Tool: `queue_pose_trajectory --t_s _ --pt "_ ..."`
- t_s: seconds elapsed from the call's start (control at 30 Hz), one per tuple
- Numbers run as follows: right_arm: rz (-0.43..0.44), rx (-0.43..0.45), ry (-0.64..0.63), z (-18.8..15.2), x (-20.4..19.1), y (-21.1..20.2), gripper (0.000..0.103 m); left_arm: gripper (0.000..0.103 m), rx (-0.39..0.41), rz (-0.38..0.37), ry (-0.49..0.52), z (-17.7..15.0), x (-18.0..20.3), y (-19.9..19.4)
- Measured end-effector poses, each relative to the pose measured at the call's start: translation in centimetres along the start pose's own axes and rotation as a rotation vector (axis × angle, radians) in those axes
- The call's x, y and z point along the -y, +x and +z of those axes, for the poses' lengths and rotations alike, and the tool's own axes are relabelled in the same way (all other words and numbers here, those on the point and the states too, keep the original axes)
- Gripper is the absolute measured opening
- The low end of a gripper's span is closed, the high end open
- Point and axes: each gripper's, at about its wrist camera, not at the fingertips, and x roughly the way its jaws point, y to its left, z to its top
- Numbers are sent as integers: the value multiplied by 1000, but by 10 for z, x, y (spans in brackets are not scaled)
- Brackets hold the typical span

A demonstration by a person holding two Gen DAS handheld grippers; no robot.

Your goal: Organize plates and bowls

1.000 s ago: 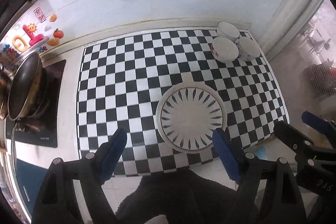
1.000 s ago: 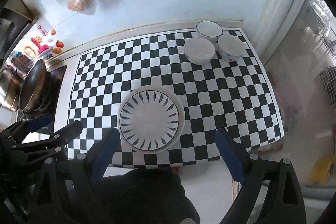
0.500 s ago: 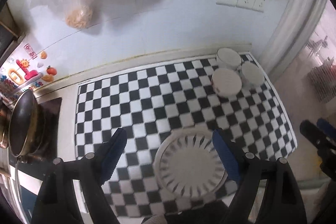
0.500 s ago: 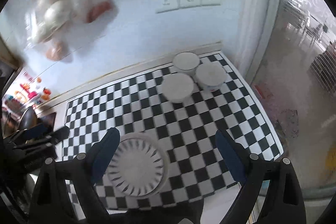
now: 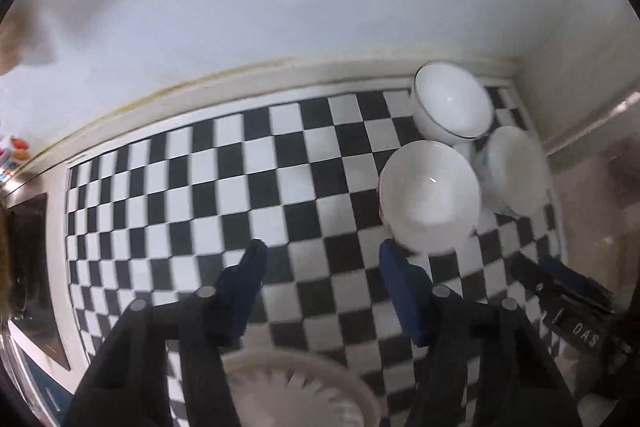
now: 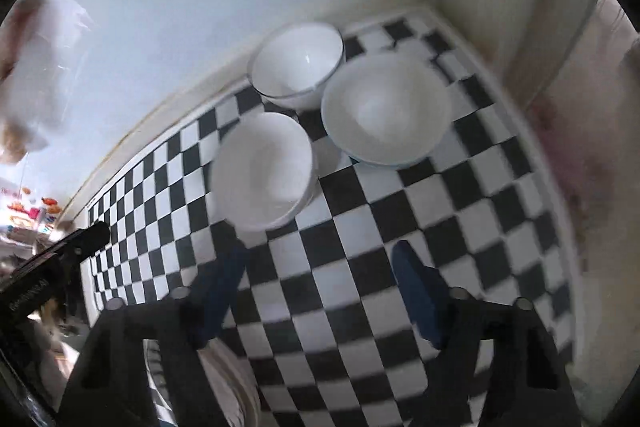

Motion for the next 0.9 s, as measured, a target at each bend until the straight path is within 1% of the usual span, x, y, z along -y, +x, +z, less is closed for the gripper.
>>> queue_pose_trajectory --t_s 0.03,0.1,0.13,0.23,0.27,0.3,0.33,0.37,0.4,0.43,0.47,0.53,0.6,0.7,0.77,0.9 --pt "11 -28 9 7 4 14 72 51 -19 -6 1 7 4 11" --pt "31 -72 23 17 8 38 65 49 -61 -21 -4 21 11 35" --pt "38 -91 29 22 10 49 64 48 -83 -35 4 28 15 47" --pt "46 -121 38 33 11 72 59 47 -131 -52 24 44 26 73" --pt "48 -126 40 35 10 77 56 47 -145 -59 32 47 30 82" --pt "51 -136 45 37 9 84 51 46 -160 -72 40 50 34 90" --pt "50 -145 46 39 8 88 48 44 -179 -90 53 52 37 97" --pt "43 -156 48 41 7 95 40 40 -209 -113 60 54 40 106" --pt "41 -163 49 40 4 98 30 27 -229 -136 57 55 41 112" --pt "50 -168 52 41 1 100 26 24 -252 -160 59 55 43 118" --pt "57 -169 55 42 -1 101 18 23 -264 -167 62 54 45 122" --pt "7 -156 35 43 -9 100 17 23 -259 -161 79 53 48 122" --pt "-14 -148 20 43 -13 99 14 23 -257 -169 78 50 47 116" --pt "6 -162 19 39 -14 94 14 23 -246 -178 79 40 45 104" --pt "3 -159 -1 32 -16 84 14 23 -242 -182 85 31 46 92" --pt "6 -160 -45 9 -17 58 14 23 -230 -188 96 5 49 65"
